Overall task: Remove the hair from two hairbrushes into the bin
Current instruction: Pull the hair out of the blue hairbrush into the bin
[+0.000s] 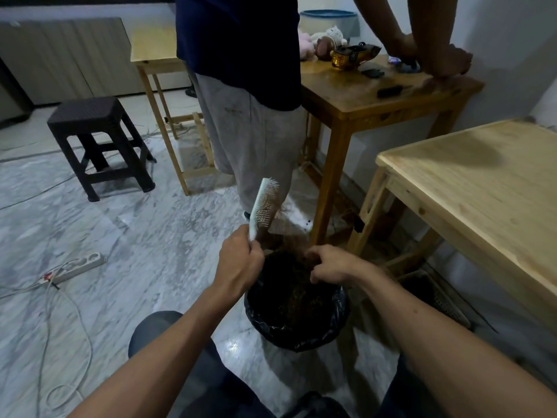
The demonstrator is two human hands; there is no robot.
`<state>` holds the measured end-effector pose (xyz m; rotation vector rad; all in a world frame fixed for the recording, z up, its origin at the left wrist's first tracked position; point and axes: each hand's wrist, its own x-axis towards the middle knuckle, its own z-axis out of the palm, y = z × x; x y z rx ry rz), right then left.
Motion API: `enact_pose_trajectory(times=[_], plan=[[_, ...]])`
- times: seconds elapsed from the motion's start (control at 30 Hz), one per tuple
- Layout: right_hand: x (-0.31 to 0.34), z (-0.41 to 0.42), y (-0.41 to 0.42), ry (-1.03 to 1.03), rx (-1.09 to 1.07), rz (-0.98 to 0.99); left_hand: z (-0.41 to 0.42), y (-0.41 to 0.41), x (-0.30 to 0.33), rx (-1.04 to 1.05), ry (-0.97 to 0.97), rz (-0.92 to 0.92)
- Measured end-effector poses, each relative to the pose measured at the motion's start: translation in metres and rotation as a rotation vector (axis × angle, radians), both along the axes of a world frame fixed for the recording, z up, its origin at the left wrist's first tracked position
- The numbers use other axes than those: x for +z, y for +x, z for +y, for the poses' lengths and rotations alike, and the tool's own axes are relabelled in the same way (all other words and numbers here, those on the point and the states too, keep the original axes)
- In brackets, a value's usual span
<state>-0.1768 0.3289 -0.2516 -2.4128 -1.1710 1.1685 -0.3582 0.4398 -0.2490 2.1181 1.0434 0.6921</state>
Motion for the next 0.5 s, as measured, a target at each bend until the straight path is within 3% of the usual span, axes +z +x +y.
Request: enact_pose_trajectory(times=[0.13, 0.23, 0.37, 0.5], plan=[[0.002, 0.005, -0.002, 0.263, -0.225, 0.383, -0.006, -0.005, -0.007, -0.100, 0.110, 0.042], [0.000, 0.007, -0.002, 0.449, -0.284, 0.471, -0.006, -0.006, -0.012, -0.152, 0.142, 0.061], [-0.006, 0.007, -0.005, 0.549, -0.325, 0.290, -0.004, -0.001, -0.009, -0.167, 0.138, 0.057], [-0.014, 0.004, -0.007, 0.418, -0.267, -0.026, -0.002, 0.006, -0.001, -0.067, 0.084, 0.018]])
